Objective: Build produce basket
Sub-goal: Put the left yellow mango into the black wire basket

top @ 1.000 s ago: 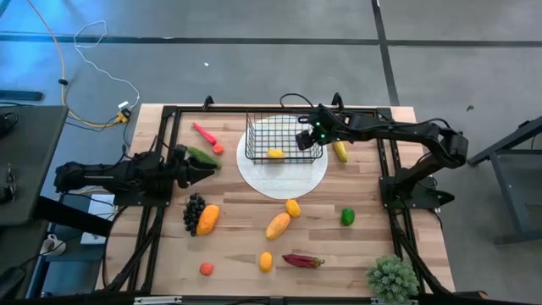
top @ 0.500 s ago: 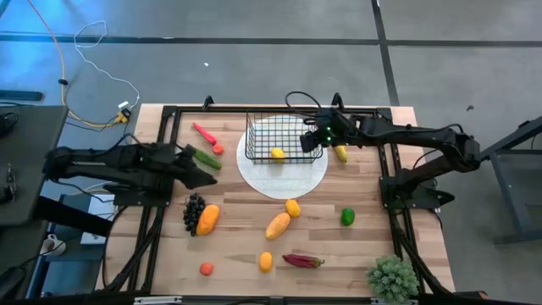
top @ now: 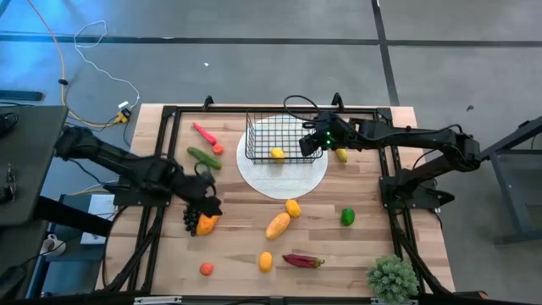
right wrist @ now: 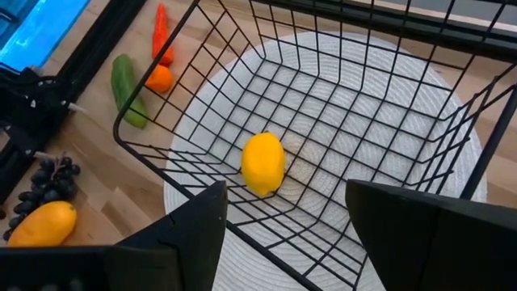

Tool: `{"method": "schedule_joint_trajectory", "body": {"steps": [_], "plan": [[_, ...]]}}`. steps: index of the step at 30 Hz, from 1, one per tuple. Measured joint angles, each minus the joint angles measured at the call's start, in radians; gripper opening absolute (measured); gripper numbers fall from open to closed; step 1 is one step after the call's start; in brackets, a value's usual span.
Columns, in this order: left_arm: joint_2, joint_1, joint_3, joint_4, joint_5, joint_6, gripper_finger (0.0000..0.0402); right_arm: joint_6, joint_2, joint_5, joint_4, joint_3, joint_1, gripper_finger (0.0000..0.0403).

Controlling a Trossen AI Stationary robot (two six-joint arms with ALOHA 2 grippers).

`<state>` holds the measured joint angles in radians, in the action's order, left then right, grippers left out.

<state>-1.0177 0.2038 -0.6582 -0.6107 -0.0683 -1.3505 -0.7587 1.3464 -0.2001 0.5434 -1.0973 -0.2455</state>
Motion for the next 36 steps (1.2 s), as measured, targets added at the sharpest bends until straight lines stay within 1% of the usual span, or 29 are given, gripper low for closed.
{"method": "schedule_joint_trajectory", "body": {"steps": [5, 11, 18, 22, 28, 32, 36], "plan": [[-0.08, 0.069, 0.0, 0.0, 0.026, -0.101, 0.0329, 0.025, 0.0, 0.002, 0.001, 0.0, 0.0, 0.0233], [-0.125, 0.113, 0.0, 0.001, 0.058, -0.196, 0.0329, 0.057, 0.0, 0.01, 0.029, 0.0, 0.0, 0.0233], [-0.127, 0.106, 0.0, 0.001, 0.065, -0.221, 0.0329, 0.08, 0.0, 0.01, 0.064, 0.0, 0.0, 0.0233], [-0.127, 0.096, 0.0, -0.013, 0.036, -0.221, 0.0329, 0.086, 0.0, 0.01, 0.067, 0.0, 0.0, 0.0233], [-0.127, 0.068, 0.0, -0.107, -0.01, -0.221, 0.0329, 0.113, 0.0, 0.013, 0.068, 0.0, 0.0, 0.0233], [-0.129, 0.065, 0.0, -0.107, -0.009, -0.234, 0.0329, 0.113, 0.0, 0.013, 0.068, 0.0, 0.0, 0.0233], [-0.171, 0.067, 0.0, -0.1, -0.009, -0.252, 0.0329, 0.113, 0.0, 0.013, 0.081, 0.0, 0.0, 0.0233]]}}
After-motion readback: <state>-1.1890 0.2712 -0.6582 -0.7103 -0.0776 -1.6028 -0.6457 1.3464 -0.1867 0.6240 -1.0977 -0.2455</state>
